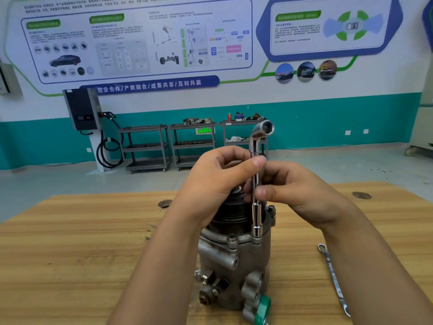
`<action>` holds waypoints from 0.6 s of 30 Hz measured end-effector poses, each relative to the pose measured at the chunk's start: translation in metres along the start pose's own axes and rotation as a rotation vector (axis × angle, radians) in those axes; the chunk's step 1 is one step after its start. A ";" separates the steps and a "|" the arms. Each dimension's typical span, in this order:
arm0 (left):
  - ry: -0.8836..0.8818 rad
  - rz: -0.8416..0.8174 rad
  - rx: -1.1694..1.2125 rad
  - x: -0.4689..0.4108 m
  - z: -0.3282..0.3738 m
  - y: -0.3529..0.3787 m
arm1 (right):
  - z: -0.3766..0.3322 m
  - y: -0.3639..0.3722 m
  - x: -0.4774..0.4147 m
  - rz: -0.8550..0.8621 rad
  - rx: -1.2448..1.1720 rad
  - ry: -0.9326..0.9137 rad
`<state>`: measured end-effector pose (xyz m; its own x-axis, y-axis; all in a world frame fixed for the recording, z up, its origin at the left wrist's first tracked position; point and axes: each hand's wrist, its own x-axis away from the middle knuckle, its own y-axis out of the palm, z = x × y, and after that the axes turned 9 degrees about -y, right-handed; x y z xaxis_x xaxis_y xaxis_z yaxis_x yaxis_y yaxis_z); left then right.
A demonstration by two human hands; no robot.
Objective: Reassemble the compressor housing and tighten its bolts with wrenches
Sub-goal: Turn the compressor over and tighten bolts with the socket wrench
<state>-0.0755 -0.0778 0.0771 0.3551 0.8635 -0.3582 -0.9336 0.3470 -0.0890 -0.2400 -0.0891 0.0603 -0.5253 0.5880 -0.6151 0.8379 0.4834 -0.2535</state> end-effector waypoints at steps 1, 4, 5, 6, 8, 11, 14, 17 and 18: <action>0.005 0.011 -0.010 0.000 0.000 0.001 | 0.001 0.000 0.000 0.009 0.012 -0.003; 0.011 0.046 -0.013 0.001 -0.001 0.003 | 0.002 0.000 -0.002 0.014 0.033 -0.002; 0.013 0.061 -0.028 0.000 -0.001 0.004 | 0.002 0.000 -0.002 0.010 0.044 0.001; 0.015 0.076 -0.045 0.000 -0.001 0.004 | 0.002 0.001 -0.003 0.008 0.049 0.003; 0.023 0.096 -0.066 0.000 -0.001 0.004 | 0.002 0.002 -0.003 0.011 0.051 0.007; 0.038 0.096 -0.097 0.000 0.000 0.005 | 0.001 0.003 -0.003 0.010 0.048 0.003; 0.053 0.057 -0.086 0.001 0.001 0.003 | 0.000 0.000 0.000 -0.006 0.040 0.005; 0.031 0.005 0.006 0.002 0.003 0.002 | -0.002 -0.001 0.002 -0.041 -0.001 0.010; 0.025 -0.013 0.028 0.002 0.003 0.001 | -0.002 -0.001 0.002 -0.047 -0.016 0.014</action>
<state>-0.0754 -0.0741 0.0793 0.3652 0.8497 -0.3804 -0.9272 0.3683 -0.0673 -0.2422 -0.0870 0.0604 -0.5658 0.5735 -0.5924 0.8100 0.5210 -0.2692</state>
